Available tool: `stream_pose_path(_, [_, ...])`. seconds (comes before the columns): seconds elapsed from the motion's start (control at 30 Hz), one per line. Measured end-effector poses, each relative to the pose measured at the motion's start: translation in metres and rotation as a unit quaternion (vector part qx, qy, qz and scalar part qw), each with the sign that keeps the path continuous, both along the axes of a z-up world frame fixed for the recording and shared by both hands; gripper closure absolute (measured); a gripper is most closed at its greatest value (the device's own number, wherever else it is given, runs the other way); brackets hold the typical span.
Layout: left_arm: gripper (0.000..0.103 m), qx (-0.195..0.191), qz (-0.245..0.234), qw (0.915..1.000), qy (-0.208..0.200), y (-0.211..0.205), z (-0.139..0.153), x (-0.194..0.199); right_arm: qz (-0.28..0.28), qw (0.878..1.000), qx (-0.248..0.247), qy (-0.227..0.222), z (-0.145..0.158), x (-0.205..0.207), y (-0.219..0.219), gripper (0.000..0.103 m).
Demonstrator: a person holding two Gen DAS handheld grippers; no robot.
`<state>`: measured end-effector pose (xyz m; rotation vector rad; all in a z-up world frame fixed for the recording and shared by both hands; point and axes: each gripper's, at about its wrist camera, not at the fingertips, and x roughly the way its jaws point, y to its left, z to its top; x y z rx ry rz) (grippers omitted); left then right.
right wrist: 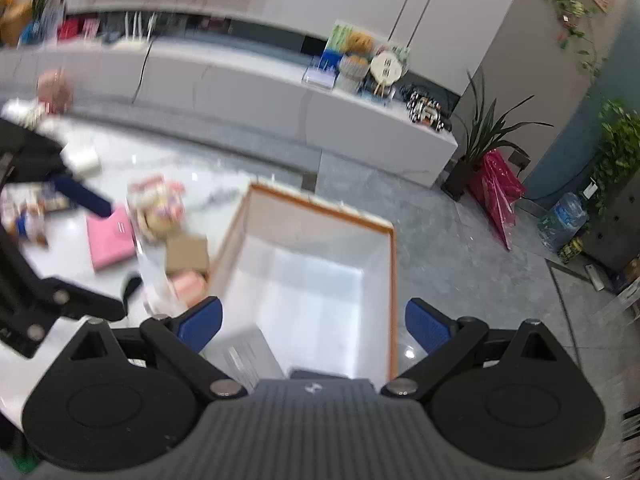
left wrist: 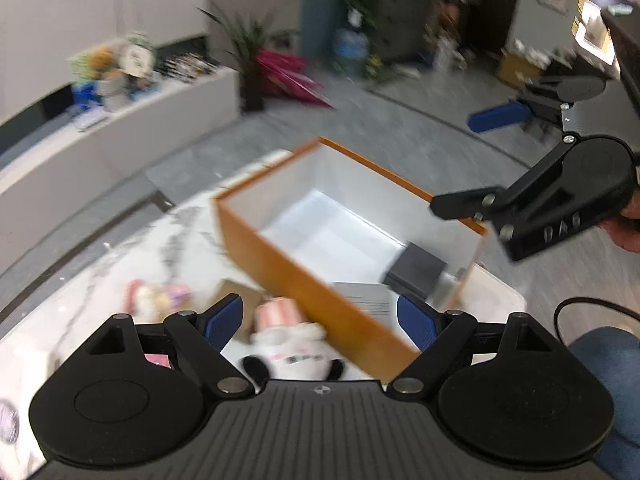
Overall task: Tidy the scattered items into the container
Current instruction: 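Move both tools back toward the plush dog and pink wallet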
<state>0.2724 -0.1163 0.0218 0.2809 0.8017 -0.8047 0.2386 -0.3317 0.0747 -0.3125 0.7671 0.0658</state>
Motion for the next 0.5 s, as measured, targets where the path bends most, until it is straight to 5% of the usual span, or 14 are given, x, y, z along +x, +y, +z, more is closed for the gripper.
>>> stream_pose_path(0.27, [0.003, -0.063, 0.124, 0.9887, -0.056, 0.121, -0.014, 0.008, -0.010, 0.996, 0.081, -0.031, -0.018, 0.024, 0.037, 0.004])
stream_pose_path(0.37, [0.003, -0.032, 0.154, 0.9857, -0.061, 0.151, -0.015, 0.022, -0.010, 0.993, 0.110, -0.052, -0.024, 0.036, 0.052, 0.004])
stream_pose_path(0.5, [0.003, -0.024, 0.152, 0.9811, -0.117, 0.187, -0.017, 0.024, -0.009, 0.985, 0.142, -0.094, -0.029, 0.057, 0.074, 0.004])
